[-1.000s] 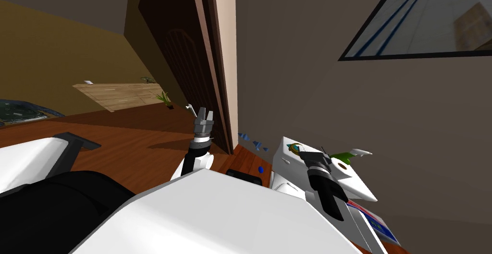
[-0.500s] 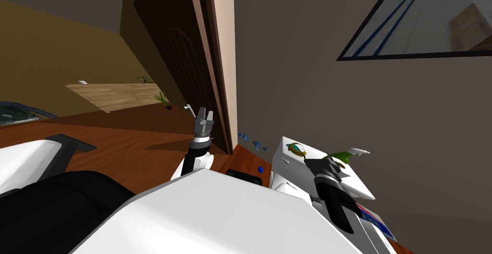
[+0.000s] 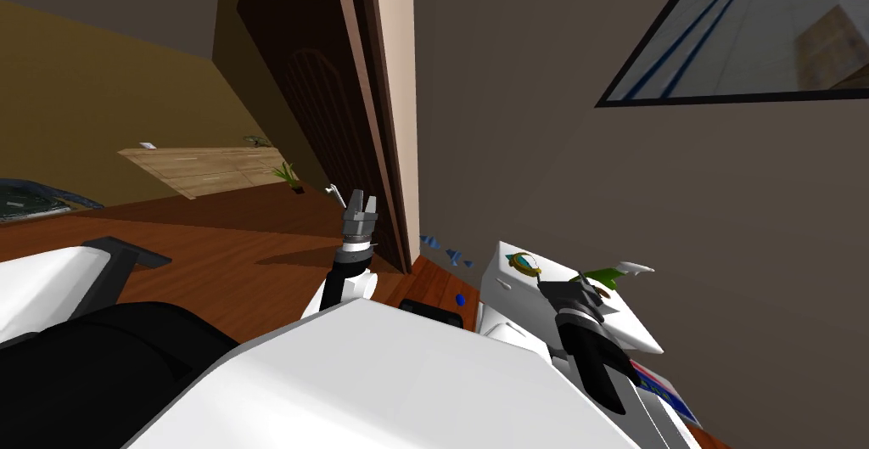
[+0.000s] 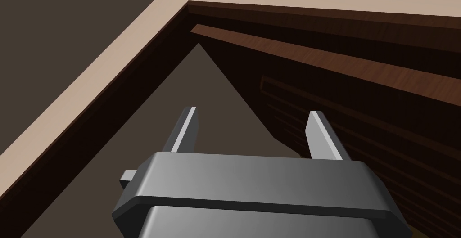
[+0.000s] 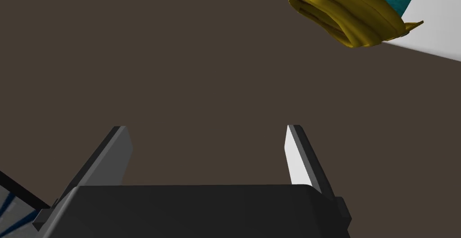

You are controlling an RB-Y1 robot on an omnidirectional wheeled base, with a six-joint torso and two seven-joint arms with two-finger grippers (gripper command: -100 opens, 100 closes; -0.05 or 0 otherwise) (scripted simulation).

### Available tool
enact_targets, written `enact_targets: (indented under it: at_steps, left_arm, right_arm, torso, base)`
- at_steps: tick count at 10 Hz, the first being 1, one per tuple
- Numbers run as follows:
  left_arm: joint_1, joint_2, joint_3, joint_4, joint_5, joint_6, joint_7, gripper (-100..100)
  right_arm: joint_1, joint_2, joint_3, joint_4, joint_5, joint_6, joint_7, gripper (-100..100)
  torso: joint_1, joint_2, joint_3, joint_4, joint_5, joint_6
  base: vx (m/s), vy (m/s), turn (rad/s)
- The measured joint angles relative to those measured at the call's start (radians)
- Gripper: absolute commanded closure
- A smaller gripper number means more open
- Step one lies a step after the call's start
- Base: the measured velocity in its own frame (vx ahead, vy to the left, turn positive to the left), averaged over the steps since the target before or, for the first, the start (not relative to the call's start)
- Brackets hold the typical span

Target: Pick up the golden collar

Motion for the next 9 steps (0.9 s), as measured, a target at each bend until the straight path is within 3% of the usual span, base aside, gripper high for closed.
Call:
enact_targets:
  at_steps: [3, 9]
  left_arm:
    - [0.000, 0.000, 0.000, 0.000, 0.000, 0.000, 0.000, 0]
    - [0.000, 0.000, 0.000, 0.000, 0.000, 0.000, 0.000, 0]
  right_arm:
    - [0.000, 0.000, 0.000, 0.000, 0.000, 0.000, 0.000, -100]
    - [0.091, -0.050, -0.027, -0.014, 0.019, 0.069, 0.074, -100]
  torso:
    - [0.000, 0.000, 0.000, 0.000, 0.000, 0.000]
    - [0.000, 0.000, 0.000, 0.000, 0.000, 0.000]
  base:
    - [0.004, 0.000, 0.004]
    - [0.004, 0.000, -0.001]
